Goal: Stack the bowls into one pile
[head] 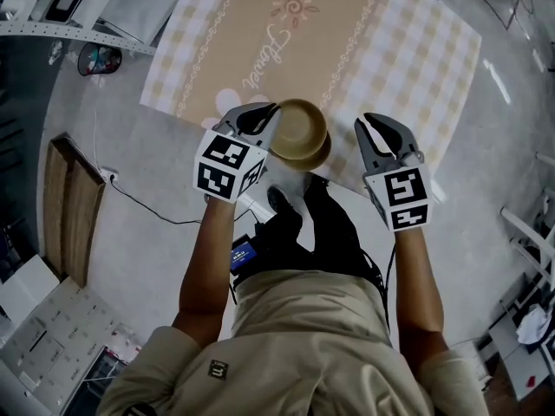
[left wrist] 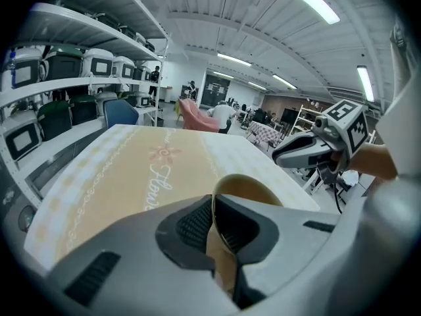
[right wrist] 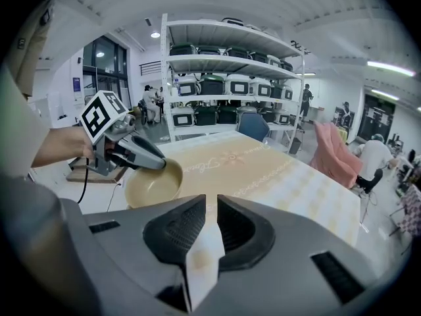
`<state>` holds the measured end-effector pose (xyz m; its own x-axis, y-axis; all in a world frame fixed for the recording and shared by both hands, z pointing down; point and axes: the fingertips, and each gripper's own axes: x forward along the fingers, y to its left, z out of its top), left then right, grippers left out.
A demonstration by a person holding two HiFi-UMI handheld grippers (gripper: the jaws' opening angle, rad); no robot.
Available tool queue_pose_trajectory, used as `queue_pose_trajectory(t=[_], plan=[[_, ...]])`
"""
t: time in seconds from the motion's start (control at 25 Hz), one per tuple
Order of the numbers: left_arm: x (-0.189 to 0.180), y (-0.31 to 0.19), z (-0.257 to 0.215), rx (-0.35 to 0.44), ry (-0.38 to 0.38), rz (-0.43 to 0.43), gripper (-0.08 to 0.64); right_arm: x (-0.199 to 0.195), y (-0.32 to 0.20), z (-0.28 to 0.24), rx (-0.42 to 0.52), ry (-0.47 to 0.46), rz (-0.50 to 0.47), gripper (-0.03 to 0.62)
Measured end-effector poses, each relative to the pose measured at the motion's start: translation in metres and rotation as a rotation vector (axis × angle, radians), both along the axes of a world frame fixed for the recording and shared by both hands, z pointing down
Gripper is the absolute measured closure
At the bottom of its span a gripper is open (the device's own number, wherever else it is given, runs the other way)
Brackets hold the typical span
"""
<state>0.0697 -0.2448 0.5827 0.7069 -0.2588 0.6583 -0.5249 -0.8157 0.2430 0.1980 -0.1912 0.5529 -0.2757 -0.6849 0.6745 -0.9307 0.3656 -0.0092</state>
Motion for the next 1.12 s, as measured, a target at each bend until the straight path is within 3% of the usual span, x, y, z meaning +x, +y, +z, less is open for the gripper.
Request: queue_pose_trajectory(t=[0.4,0.8,1.12], plan=[[0.009,0.018,0.008,-0.022,0.013,0.021,0.538,0.003,0.009,0.009,-0.014,-0.017,0.000,0.538],[0.014,0.037,0.030,-0.036,-0.024,0.056,0.538,0.007,0.019,0.014,-0.021,-0.024,-0.004,0.538],[0.016,0.033,0.025,0.045,-0.049,0.059,0.497,0.003,0.025,0.004,-0.006,-0.023,-0.015,0.538]])
